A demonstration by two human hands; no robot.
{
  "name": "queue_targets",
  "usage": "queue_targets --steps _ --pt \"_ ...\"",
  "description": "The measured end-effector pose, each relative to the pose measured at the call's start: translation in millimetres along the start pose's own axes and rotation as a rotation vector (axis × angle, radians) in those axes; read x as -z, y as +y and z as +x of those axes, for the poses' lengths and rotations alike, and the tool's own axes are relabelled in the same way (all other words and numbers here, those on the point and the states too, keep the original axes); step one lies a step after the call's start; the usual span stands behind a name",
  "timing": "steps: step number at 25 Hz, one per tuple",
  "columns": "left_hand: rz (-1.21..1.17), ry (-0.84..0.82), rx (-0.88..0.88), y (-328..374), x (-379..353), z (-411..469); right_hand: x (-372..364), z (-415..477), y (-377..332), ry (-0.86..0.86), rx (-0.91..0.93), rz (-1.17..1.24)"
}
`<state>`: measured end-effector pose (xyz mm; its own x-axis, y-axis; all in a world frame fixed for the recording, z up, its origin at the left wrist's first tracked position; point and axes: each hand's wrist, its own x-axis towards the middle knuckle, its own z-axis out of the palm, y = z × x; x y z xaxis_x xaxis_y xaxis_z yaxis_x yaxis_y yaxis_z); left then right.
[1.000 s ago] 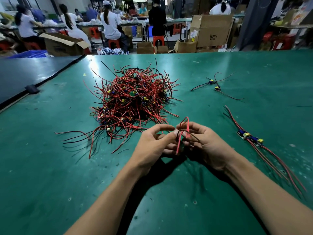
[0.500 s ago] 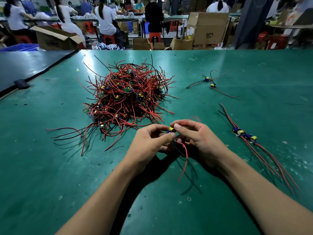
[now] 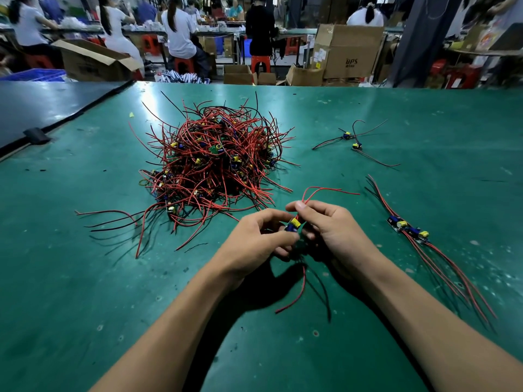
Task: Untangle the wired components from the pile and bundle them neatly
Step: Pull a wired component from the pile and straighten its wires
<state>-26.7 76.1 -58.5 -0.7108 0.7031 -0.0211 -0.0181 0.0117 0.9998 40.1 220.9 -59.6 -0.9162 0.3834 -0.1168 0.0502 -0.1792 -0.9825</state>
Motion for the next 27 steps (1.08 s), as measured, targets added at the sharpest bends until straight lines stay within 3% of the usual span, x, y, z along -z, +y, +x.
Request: queue_targets --steps 5,11,20,27 --pt "0.098 0.144 -0.044 -5.1 -9.7 2.2 -6.5 -2.5 -1.0 -0.076 0.034 -0.02" --pt "0.194 0.203 -0.108 -6.3 -10.8 -0.5 1.7 -2.4 1.4 0.151 0.132 -0.347" --pt "0.077 0.154 -0.047 0.8 -10.3 0.1 -1.4 -9.4 -5.3 -0.126 0.088 -0.03" --pt "0.028 0.126 -0.086 -2.2 -9.3 -0.8 -3.9 -9.2 -3.8 -0.21 0.032 0.096"
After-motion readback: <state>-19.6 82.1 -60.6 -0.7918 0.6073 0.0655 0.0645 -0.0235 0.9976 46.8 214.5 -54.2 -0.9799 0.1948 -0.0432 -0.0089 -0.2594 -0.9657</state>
